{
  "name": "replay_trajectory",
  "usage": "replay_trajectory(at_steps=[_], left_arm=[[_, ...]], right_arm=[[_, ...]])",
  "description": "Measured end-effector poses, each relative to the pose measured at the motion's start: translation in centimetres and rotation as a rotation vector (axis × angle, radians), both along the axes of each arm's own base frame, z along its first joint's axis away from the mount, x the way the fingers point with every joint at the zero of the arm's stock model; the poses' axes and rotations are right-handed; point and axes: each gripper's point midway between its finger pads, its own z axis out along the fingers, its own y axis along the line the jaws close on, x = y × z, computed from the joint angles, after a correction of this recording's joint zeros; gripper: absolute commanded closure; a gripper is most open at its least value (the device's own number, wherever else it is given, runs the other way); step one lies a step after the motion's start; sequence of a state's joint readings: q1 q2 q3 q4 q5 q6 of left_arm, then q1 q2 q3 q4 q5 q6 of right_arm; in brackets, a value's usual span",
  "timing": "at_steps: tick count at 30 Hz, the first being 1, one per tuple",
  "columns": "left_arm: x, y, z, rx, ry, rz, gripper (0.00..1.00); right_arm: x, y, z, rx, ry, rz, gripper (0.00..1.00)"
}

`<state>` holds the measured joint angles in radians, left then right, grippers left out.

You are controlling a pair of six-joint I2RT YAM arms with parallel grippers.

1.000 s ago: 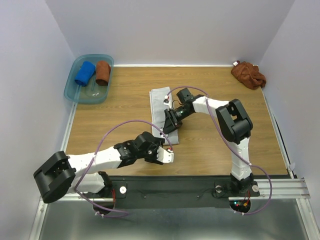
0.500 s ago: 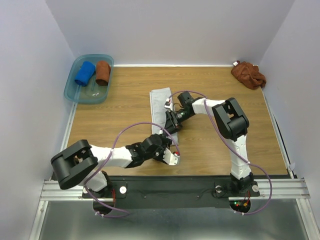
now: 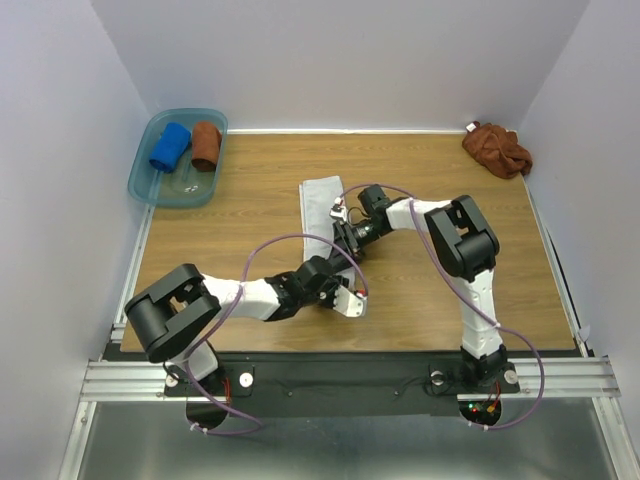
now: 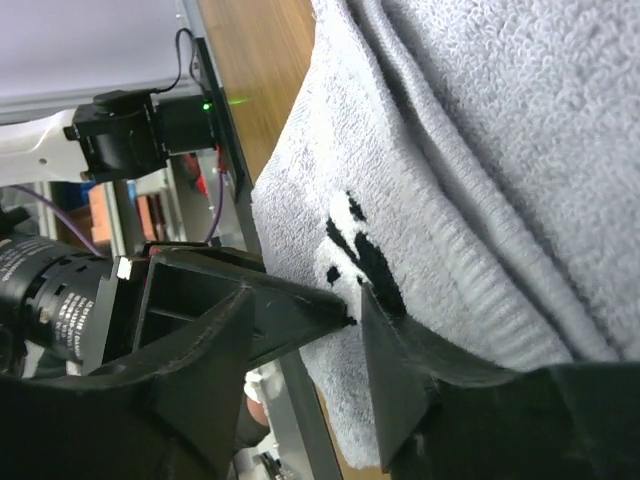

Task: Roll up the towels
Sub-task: Roll the towel

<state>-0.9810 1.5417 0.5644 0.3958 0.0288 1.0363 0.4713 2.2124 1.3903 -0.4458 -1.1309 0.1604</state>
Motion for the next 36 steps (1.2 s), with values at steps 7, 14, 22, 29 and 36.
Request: replay_trajectory(at_steps=[7,14,22,29,36], left_arm=[[-1.8,-0.4,0.1,0.030,0.216,-0.030,0.70],[-3.9,-0.4,0.1,0.062,0.545,-0.049,0.70],[-1.5,-0.9,0.4,0.016,0.916,0.029,0.70],[-1.7,-1.6,0.2,0.005,1.185,0.041,0.68],[-1.7,-1.6,0.1,-0.040,1.429,0.071,0.67]], right_arm=[[3.8,-2.8,4.1,-0.010,-0.111,-0.113,0.01],[11.6,-11.8,16.2,-0.050,-0.582,-0.403,0.00],[8.4,-14.6,25.2,-0.116,-1.012,-0.424,0.00],[2.8,-16.0,22.7,-0.197,-1.024,-0.241,0.00],[-2.9,-14.2,19.5,-0.195,-1.012,-0.023,0.04]])
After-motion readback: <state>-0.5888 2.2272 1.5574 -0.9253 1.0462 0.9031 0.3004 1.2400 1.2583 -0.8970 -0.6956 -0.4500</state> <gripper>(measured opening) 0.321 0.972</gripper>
